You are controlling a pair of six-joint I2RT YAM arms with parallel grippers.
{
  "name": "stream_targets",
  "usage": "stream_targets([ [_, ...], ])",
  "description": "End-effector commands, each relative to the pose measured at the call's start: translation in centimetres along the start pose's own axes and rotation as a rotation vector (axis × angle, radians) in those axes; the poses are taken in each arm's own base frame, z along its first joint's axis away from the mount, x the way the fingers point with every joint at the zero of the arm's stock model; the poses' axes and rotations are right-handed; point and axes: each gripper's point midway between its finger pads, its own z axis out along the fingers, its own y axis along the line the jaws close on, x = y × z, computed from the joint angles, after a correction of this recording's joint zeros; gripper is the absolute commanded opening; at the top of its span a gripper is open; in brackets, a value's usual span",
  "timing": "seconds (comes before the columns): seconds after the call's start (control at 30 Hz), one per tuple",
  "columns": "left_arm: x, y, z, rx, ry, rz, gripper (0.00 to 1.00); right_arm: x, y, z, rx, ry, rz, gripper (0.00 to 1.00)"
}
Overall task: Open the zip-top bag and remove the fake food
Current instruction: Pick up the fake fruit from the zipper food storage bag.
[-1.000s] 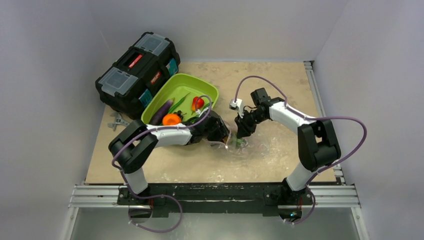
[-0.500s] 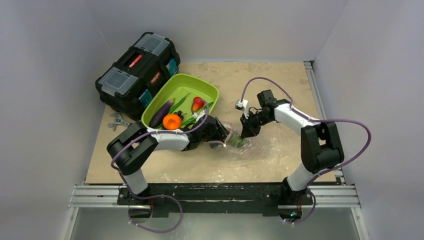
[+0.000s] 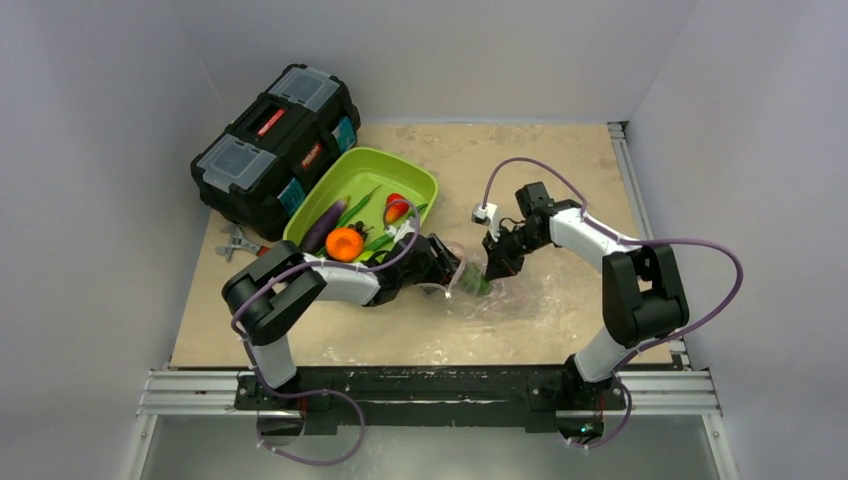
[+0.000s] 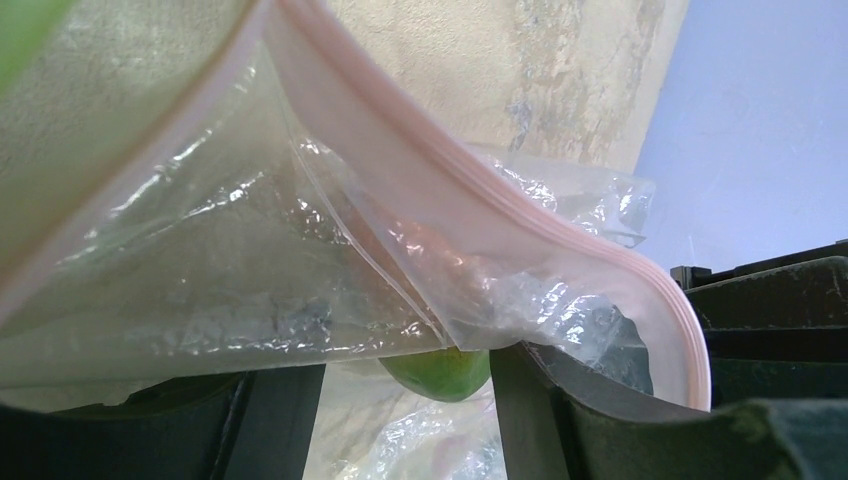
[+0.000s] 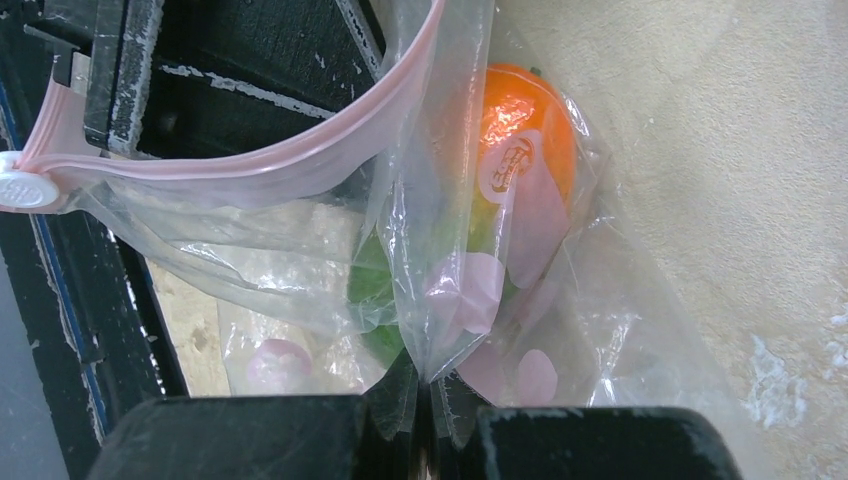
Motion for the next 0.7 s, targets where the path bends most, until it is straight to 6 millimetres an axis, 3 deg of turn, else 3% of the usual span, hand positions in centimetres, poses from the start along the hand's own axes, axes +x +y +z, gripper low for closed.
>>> stream_targets([
  [0.0,-0.9,-0.8,0.6,0.045,-0.037,0.035,0.59,0.9,0.8,-0.3,-0.031,0.037,0.017,0.00],
  [0.3,-0.4,-2.0,2.1,0.049,0.011,0.060,0.58,-0.1,0.7,-0.3,-0.058,0.022,0.005,0.00],
  [0.67,1.4,-2.2,3.6,0.041,0.122,0.121,0.58,-0.8,-0.4,0.7,-0.106,0.035,0.012,0.11],
])
